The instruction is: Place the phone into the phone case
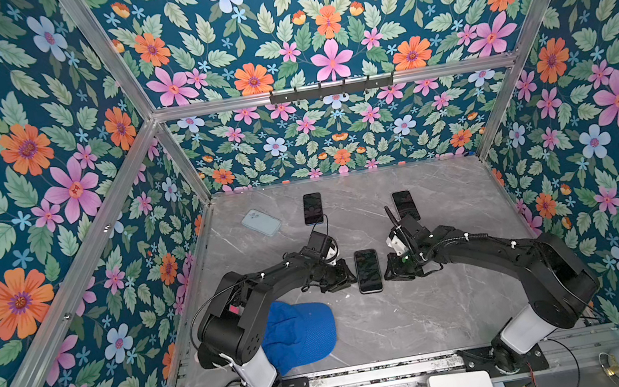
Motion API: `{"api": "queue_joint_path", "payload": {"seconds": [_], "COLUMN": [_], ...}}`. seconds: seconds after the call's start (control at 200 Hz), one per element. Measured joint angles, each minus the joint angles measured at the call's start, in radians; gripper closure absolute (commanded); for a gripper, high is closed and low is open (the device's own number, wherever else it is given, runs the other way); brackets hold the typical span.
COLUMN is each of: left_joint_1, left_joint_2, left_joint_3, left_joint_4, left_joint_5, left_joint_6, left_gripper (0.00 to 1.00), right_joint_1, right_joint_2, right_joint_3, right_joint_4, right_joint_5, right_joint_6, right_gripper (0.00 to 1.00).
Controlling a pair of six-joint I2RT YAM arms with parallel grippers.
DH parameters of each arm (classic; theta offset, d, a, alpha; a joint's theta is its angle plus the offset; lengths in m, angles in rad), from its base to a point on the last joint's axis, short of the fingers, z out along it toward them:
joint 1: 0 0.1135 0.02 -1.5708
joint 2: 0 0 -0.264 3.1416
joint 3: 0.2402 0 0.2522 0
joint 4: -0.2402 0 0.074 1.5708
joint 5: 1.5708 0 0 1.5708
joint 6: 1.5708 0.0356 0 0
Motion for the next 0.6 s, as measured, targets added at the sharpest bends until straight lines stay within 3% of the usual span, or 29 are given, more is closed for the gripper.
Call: {"api": "queue_joint_path", "payload": {"seconds": [0.215, 0.6], "left_joint_1": [-0.099, -0.15], "left_joint_2": [0.027, 0.066], "left_joint_3": [0.111, 0.161], "left_joint_4": [-0.143, -0.233], "left_joint_5": [-0.089, -0.164], "left_joint_6": [0.045, 0.062], "left_gripper": [0.68, 0.74], "right_joint_1": [0.013, 0.018], "right_joint_2": [0.003, 0.003], "right_joint_3": [-0.011, -0.032], "right_joint_4": [0.026, 0.051], "right_joint_5": [0.003, -0.001], "right_joint_6": [0.022, 0.028], "right_gripper": [0.74, 0.74]}}
